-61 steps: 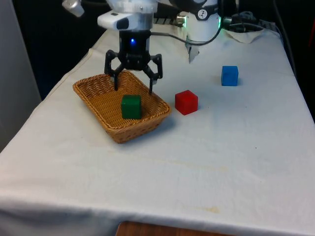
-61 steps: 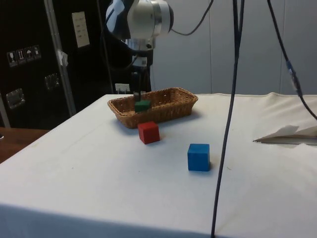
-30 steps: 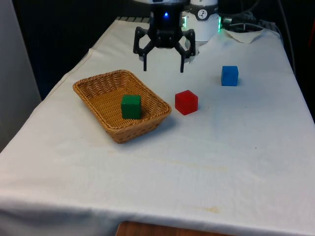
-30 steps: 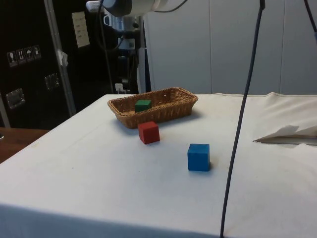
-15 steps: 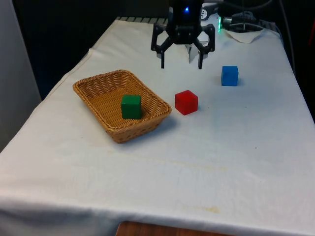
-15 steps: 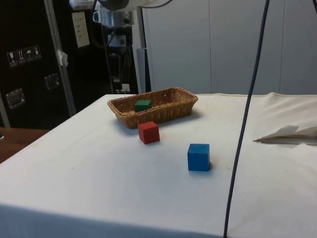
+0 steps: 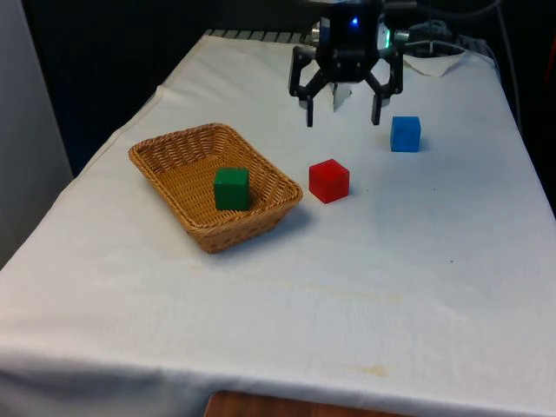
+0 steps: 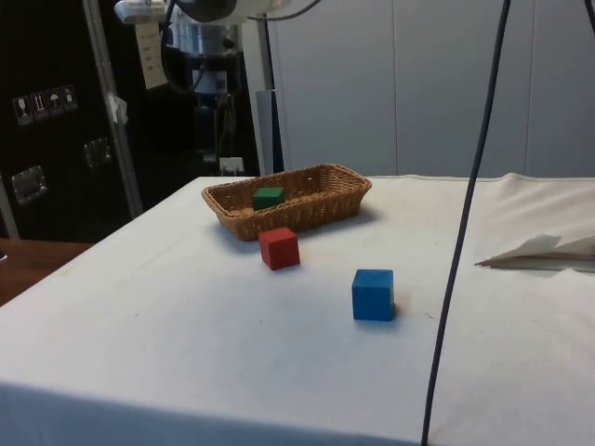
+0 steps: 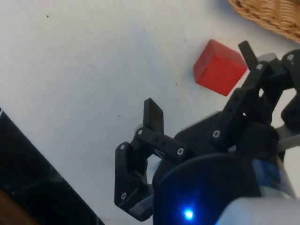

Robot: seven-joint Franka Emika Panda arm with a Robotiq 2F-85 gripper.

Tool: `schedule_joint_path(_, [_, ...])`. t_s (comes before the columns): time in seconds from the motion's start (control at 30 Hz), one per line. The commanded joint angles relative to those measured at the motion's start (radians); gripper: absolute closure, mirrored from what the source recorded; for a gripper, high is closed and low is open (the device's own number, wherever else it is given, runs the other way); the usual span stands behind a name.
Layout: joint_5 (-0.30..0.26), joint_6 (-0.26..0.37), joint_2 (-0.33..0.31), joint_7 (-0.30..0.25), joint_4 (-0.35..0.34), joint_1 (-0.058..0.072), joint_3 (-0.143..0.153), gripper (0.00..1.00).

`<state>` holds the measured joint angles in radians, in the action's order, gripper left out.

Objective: Pick up exactly two blocks and place them into the basket.

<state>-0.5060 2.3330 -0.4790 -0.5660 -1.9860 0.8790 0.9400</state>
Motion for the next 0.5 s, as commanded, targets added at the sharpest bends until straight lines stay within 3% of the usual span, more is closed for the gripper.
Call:
schedule_joint_path(0.0, [-0.002,0.004,0.014,-0.009,-0.010,0.003,-0.002,0.00])
schedule_joint_path(0.3, [-0.001,0.005,0.010,-0.010,-0.009,-0.002,-0.006,0.00])
schedule_joint_path(0.43, [-0.003,0.037,0.021,-0.021,-0.048,0.005,-0.009,0.00])
schedule_joint_path(0.47, [0.000,0.013,0.007,-0.014,-0.027,-0.005,-0.012,0.00])
